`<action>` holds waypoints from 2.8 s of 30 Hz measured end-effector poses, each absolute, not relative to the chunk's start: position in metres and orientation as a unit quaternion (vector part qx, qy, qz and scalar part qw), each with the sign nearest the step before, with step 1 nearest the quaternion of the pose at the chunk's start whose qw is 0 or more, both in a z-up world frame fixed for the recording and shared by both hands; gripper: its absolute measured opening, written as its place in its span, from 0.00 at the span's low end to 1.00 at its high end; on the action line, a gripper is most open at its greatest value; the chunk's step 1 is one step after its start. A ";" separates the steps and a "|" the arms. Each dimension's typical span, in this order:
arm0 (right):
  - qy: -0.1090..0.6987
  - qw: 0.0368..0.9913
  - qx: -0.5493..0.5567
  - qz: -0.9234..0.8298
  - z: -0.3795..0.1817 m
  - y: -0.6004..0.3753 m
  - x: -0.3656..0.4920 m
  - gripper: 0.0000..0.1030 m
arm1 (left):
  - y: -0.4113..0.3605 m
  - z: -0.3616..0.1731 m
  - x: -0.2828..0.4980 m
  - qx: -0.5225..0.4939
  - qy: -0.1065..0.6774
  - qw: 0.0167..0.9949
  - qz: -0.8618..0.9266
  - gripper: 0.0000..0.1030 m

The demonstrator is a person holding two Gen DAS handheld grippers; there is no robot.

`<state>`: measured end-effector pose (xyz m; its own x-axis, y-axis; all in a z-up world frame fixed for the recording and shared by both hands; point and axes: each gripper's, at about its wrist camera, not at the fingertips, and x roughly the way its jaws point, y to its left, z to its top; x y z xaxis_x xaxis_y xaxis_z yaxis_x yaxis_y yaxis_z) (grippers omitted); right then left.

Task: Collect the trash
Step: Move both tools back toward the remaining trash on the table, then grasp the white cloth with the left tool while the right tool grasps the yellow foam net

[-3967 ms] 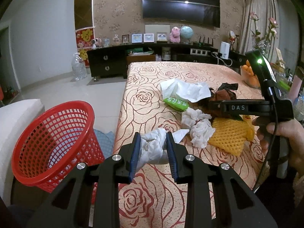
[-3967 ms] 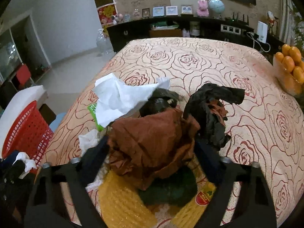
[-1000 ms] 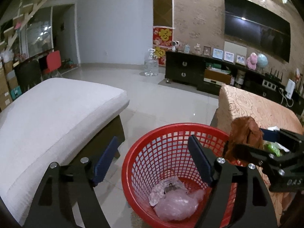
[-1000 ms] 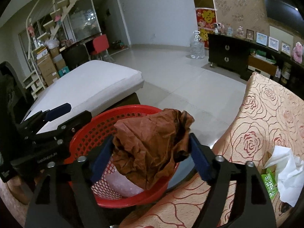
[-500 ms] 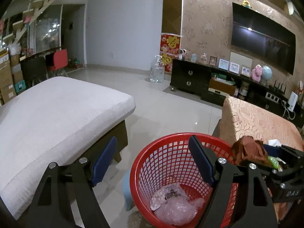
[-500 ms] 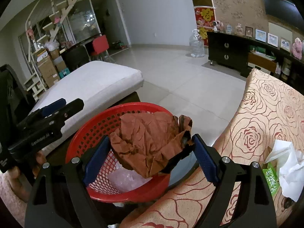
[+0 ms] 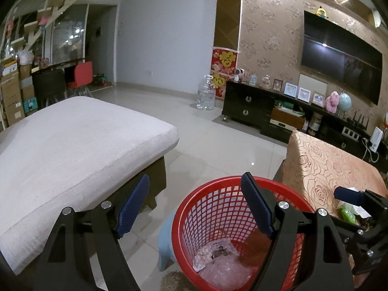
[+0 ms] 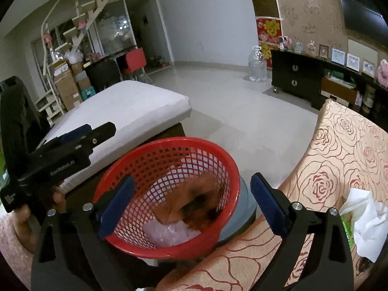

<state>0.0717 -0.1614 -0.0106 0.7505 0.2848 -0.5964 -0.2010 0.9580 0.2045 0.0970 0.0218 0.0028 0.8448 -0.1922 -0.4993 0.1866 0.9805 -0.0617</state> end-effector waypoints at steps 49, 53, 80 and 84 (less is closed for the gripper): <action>0.327 0.900 0.195 -0.215 -0.057 -0.367 -0.125 0.91 | -0.089 -0.006 0.032 0.083 0.219 0.940 -0.248 0.73; 0.320 0.891 0.207 -0.246 -0.061 -0.381 -0.146 0.91 | -0.110 -0.014 0.020 0.095 0.228 0.929 -0.275 0.73; 0.323 0.866 0.271 -0.269 -0.077 -0.411 -0.166 0.91 | -0.269 -0.097 -0.007 0.133 0.378 0.814 -0.420 0.64; 0.326 0.862 0.283 -0.265 -0.081 -0.414 -0.168 0.91 | -0.275 -0.109 -0.002 0.130 0.398 0.802 -0.426 0.41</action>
